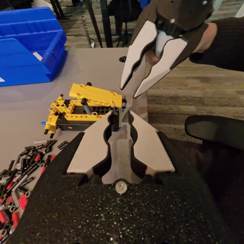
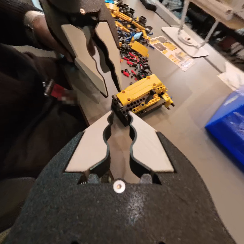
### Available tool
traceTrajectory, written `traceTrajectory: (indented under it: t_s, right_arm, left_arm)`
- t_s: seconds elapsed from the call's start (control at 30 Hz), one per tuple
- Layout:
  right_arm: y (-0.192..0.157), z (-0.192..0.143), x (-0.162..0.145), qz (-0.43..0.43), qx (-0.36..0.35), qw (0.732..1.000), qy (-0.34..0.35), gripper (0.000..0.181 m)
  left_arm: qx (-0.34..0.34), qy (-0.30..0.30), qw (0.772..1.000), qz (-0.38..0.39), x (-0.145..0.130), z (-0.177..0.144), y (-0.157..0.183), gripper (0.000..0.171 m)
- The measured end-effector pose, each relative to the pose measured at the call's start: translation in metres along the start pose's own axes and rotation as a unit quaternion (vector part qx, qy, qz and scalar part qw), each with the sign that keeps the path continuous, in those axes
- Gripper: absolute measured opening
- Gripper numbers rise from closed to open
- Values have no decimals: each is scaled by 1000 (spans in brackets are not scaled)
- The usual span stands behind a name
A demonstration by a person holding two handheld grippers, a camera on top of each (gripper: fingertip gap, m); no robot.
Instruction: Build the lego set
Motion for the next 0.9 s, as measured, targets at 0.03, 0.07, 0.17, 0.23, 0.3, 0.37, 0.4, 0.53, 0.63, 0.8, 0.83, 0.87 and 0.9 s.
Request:
traceTrajectory:
  t_s: [0.03,0.07,0.17,0.23,0.3,0.37,0.4,0.53,0.63,0.8,0.83,0.87,0.9]
  right_arm:
    - [2,4,-2,14,37,999,1,20]
    - [5,8,-4,33,85,996,-2,19]
    - [17,19,-9,96,174,980,-18,19]
    - [23,22,-10,115,208,971,-5,16]
    - [26,25,-11,105,218,970,-2,11]
    - [28,28,-10,91,219,972,-2,7]
    - [29,28,-10,86,220,972,-1,7]
    - [30,28,-11,76,216,973,11,8]
    - [32,25,-13,74,211,974,14,8]
    - [34,24,-12,63,192,978,44,12]
    - [35,25,-11,57,185,980,46,13]
    - [35,26,-10,47,179,982,45,12]
    - [35,27,-10,40,169,984,43,13]
  left_arm:
    - [-12,-5,1000,-5,0,2,-2,21]
    - [-28,-13,999,-12,0,4,-3,21]
    - [-35,-31,999,-26,-1,9,-5,21]
    - [-32,-24,999,-27,0,10,-6,22]
    - [-32,-16,999,-39,1,10,-7,22]
    - [-51,-9,996,-76,1,10,-11,23]
    - [-65,-2,993,-102,1,10,-13,24]
    - [-129,34,965,-224,-2,9,-26,26]
    - [-167,75,932,-312,-7,9,-36,27]
    - [-182,120,881,-420,-15,13,-47,25]
    - [-187,126,870,-438,-16,14,-48,23]
    - [-193,132,859,-457,-17,15,-49,22]
    - [-195,137,849,-471,-18,16,-51,20]
Point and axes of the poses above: each gripper's, where its closed fingertips meet, z out along the fingers, x out of its top, y = z × x across the jaws, the point moved 10 cm from there along -z, back along the fingers, and after that the axes turned 4 degrees about -x, right-handed, at the moved point
